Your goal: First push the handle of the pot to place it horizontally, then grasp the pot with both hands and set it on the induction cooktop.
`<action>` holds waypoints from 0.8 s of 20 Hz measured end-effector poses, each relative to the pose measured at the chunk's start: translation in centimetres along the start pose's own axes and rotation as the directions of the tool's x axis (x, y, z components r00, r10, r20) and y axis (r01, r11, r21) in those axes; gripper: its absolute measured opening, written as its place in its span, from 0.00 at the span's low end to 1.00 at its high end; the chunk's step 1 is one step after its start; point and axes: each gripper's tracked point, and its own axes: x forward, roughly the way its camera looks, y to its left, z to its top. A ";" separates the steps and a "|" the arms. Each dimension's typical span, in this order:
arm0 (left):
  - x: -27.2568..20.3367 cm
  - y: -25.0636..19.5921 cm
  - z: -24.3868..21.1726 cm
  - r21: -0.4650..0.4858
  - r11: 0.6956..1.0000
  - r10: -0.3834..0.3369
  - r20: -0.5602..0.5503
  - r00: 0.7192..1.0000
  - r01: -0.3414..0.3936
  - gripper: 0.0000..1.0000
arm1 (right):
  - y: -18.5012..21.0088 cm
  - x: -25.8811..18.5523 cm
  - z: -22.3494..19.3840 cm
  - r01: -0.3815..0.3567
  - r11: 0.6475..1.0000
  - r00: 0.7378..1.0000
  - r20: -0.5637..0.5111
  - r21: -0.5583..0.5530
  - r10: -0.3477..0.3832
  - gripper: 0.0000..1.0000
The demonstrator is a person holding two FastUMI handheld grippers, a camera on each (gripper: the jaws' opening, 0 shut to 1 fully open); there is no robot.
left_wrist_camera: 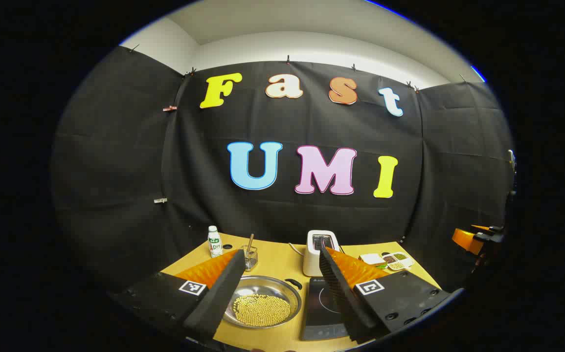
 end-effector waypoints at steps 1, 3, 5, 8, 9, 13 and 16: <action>0.1 0.2 -0.1 -0.006 1.000 0.001 -0.004 1.000 -0.001 0.95 | -0.1 0.0 -0.1 0.007 1.000 1.000 -0.004 0.002 -0.007 0.98; 0.4 0.9 0.0 -0.015 1.000 0.001 -0.002 1.000 -0.001 0.95 | 0.3 -0.4 -0.1 0.010 1.000 1.000 -0.011 0.003 -0.010 0.98; 0.9 1.8 0.2 -0.009 1.000 0.001 0.003 1.000 -0.001 0.95 | 0.6 -0.8 0.2 0.022 1.000 1.000 -0.006 -0.014 -0.022 0.98; 1.5 2.9 0.0 -0.009 1.000 -0.016 -0.007 1.000 0.016 0.95 | 1.5 -1.6 0.3 0.042 0.999 0.999 -0.011 -0.019 -0.042 0.98; 1.5 3.3 -0.3 -0.010 1.000 -0.023 -0.012 1.000 0.023 0.95 | 1.8 -1.9 0.5 0.048 0.998 0.999 -0.001 -0.033 -0.048 0.98; 1.4 5.1 -0.7 0.006 0.999 -0.036 -0.020 0.999 0.036 0.95 | 3.4 -2.7 1.0 0.063 0.996 0.998 0.014 -0.055 -0.063 0.98; 1.6 6.1 -0.7 0.013 0.999 -0.048 -0.018 0.999 0.048 0.95 | 4.4 -3.2 1.3 0.070 0.996 0.997 0.026 -0.064 -0.068 0.98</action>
